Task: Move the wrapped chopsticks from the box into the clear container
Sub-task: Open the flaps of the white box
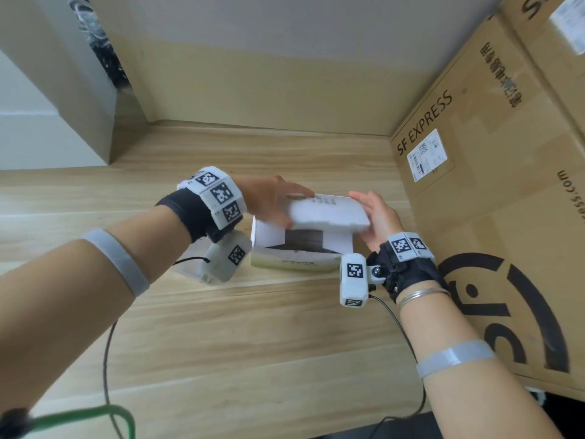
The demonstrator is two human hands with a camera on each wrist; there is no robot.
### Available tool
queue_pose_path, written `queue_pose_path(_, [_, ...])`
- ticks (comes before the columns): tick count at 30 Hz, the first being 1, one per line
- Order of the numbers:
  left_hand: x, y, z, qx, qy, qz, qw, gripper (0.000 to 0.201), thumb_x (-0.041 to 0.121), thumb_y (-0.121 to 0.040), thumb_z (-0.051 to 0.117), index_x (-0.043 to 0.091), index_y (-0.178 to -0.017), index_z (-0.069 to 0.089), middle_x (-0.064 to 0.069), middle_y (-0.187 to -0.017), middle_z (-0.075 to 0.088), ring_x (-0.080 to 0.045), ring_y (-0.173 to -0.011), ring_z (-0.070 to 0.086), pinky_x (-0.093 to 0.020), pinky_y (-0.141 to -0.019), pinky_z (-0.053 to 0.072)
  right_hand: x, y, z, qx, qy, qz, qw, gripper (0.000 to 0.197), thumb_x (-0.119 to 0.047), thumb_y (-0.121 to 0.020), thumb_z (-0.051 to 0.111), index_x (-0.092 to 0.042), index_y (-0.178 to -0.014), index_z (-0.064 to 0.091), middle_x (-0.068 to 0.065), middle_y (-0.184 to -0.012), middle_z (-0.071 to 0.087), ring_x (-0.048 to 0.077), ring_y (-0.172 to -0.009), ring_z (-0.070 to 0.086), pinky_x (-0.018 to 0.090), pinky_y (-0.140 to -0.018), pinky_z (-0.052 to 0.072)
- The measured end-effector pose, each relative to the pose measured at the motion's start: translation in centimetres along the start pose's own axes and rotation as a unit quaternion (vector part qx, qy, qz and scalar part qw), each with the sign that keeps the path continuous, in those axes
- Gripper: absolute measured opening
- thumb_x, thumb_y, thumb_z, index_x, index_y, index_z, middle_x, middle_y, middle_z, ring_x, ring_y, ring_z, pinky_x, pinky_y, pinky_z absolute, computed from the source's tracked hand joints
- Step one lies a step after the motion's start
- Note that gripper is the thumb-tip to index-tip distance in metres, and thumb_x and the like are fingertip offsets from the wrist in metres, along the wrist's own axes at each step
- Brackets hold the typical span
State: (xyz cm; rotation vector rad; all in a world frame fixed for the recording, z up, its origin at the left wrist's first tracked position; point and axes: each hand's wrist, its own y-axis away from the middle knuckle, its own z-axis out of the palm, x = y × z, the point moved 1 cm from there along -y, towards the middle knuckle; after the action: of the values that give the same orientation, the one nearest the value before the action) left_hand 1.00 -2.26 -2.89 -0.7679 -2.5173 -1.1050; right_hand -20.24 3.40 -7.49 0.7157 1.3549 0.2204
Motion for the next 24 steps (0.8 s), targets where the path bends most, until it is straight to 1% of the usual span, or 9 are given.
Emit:
queue_pose_path(1, [-0.1, 0.2, -0.7, -0.016, 0.057, 0.003, 0.998, 0.065, 0.042, -0.081, 0.056, 0.047, -0.140, 0.029, 0.001, -0.147, 0.038, -0.023, -0.131, 0.043, -0.043, -0.109, 0.037, 0.1, 0.0, -0.2, 0.000, -0.024, 0.009, 1.000, 0.042, -0.032, -0.100, 0.032, -0.004, -0.121, 0.056, 0.015, -0.121, 0.058, 0.024, -0.107, 0.056, 0.031, -0.079, 0.049])
queue_pose_path(3, [-0.5, 0.4, -1.8, -0.013, 0.180, -0.014, 0.984, 0.057, 0.051, -0.082, 0.050, 0.046, -0.137, 0.034, 0.004, -0.149, 0.036, -0.023, -0.136, 0.037, -0.047, -0.106, 0.039, 0.4, 0.0, -0.5, 0.008, -0.054, 0.024, 0.998, 0.039, -0.036, -0.099, 0.033, -0.009, -0.109, 0.059, 0.014, -0.119, 0.059, 0.027, -0.112, 0.055, 0.038, -0.088, 0.047])
queue_pose_path(5, [-1.2, 0.3, -2.5, 0.044, 0.281, -0.049, 0.957, 0.050, 0.055, -0.087, 0.046, 0.042, -0.135, 0.040, 0.003, -0.148, 0.037, -0.024, -0.135, 0.037, -0.048, -0.098, 0.046, 0.6, 0.0, -0.4, 0.012, -0.030, 0.035, 0.999, 0.030, -0.033, -0.098, 0.038, -0.013, -0.103, 0.061, 0.008, -0.123, 0.060, 0.025, -0.118, 0.054, 0.040, -0.099, 0.041])
queue_pose_path(7, [-1.7, -0.5, -2.8, 0.140, 0.371, -0.076, 0.915, 0.055, 0.060, -0.085, 0.045, 0.036, -0.135, 0.041, 0.000, -0.146, 0.043, -0.028, -0.131, 0.043, -0.050, -0.088, 0.052, 0.8, 0.2, 0.1, 0.001, 0.025, 0.027, 0.999, 0.024, -0.027, -0.095, 0.045, -0.016, -0.110, 0.059, 0.002, -0.120, 0.062, 0.021, -0.116, 0.054, 0.038, -0.098, 0.040])
queue_pose_path(10, [-2.1, -1.6, -2.3, 0.264, 0.484, -0.117, 0.826, 0.067, 0.060, -0.086, 0.042, 0.037, -0.144, 0.019, -0.007, -0.150, 0.036, -0.036, -0.127, 0.047, -0.051, -0.075, 0.056, 1.4, 0.1, 1.0, -0.013, 0.110, 0.001, 0.994, 0.044, -0.019, -0.092, 0.053, -0.016, -0.135, 0.043, 0.006, -0.131, 0.055, 0.022, -0.117, 0.053, 0.034, -0.091, 0.045])
queue_pose_path(12, [-2.3, -2.1, -1.6, 0.290, 0.505, -0.139, 0.801, 0.072, 0.055, -0.090, 0.040, 0.040, -0.147, 0.001, -0.011, -0.153, 0.031, -0.038, -0.124, 0.049, -0.048, -0.073, 0.055, 1.8, 0.1, 1.6, -0.014, 0.166, -0.012, 0.986, 0.062, -0.016, -0.087, 0.061, -0.019, -0.142, 0.032, 0.006, -0.137, 0.050, 0.024, -0.120, 0.052, 0.042, -0.101, 0.044])
queue_pose_path(15, [-2.7, -2.8, 0.0, 0.271, 0.411, -0.165, 0.854, 0.078, 0.036, -0.094, 0.047, 0.035, -0.149, -0.008, -0.019, -0.148, 0.038, -0.038, -0.117, 0.056, -0.048, -0.087, 0.052, 1.8, 0.4, 2.2, -0.022, 0.227, -0.023, 0.973, 0.083, -0.014, -0.081, 0.069, -0.027, -0.146, 0.019, 0.002, -0.147, 0.039, 0.024, -0.132, 0.043, 0.044, -0.111, 0.035])
queue_pose_path(19, [-2.5, -3.4, 2.1, 0.157, 0.274, -0.175, 0.933, 0.075, 0.033, -0.089, 0.058, 0.029, -0.150, 0.015, -0.012, -0.152, 0.031, -0.033, -0.130, 0.044, -0.043, -0.100, 0.044, 1.5, 0.5, 3.0, -0.015, 0.280, -0.036, 0.959, 0.106, -0.011, -0.076, 0.074, -0.028, -0.150, 0.001, -0.003, -0.159, 0.012, 0.017, -0.146, 0.015, 0.033, -0.114, 0.020])
queue_pose_path(24, [-1.4, -3.5, 3.2, 0.150, 0.214, -0.170, 0.950, 0.085, 0.034, -0.077, 0.072, 0.035, -0.146, 0.024, -0.010, -0.154, 0.011, -0.031, -0.137, 0.032, -0.039, -0.108, 0.035, 1.3, 1.1, 4.0, 0.017, 0.329, -0.047, 0.943, 0.112, 0.004, -0.075, 0.068, -0.033, -0.148, -0.008, 0.002, -0.157, 0.019, 0.023, -0.140, 0.029, 0.030, -0.104, 0.033])
